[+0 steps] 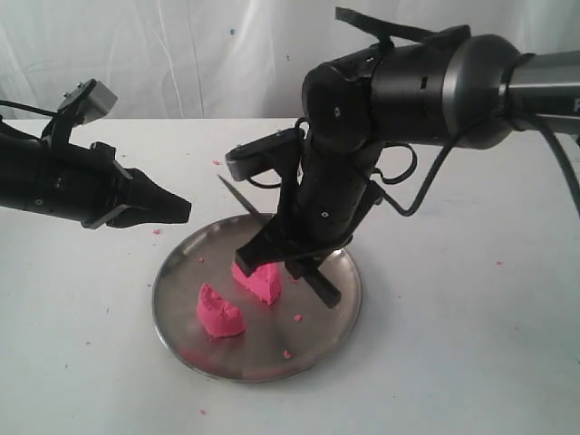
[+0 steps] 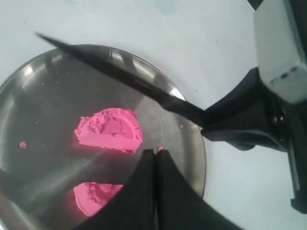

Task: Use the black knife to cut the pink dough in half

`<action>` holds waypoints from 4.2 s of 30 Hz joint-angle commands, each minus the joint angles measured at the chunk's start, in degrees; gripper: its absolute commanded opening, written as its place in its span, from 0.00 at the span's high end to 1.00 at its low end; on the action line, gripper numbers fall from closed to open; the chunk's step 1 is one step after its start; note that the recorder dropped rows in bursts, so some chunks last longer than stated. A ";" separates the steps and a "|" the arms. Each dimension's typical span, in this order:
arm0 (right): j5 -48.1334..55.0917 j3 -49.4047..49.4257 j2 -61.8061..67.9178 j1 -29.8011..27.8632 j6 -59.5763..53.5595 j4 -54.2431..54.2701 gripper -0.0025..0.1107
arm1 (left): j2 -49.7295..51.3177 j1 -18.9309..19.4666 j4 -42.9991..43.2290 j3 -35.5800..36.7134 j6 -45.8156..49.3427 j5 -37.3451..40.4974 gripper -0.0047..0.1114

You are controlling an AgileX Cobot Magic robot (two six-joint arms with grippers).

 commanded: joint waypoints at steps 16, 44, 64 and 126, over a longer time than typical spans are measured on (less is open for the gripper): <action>-36.94 25.22 -7.27 -2.86 19.76 13.32 0.98 | -0.56 -0.11 -5.38 0.00 -0.44 4.32 0.96; -26.32 26.80 1.01 -11.47 -32.04 61.57 0.98 | -0.56 -0.11 -5.55 0.00 -0.33 4.32 0.96; -37.42 28.66 -18.37 -11.47 -30.73 54.62 0.68 | -5.76 -0.04 -4.49 0.11 0.24 11.34 0.96; -42.35 79.27 -103.27 -11.44 1.31 6.89 0.98 | -48.99 -0.04 0.87 12.32 -10.28 2.79 0.96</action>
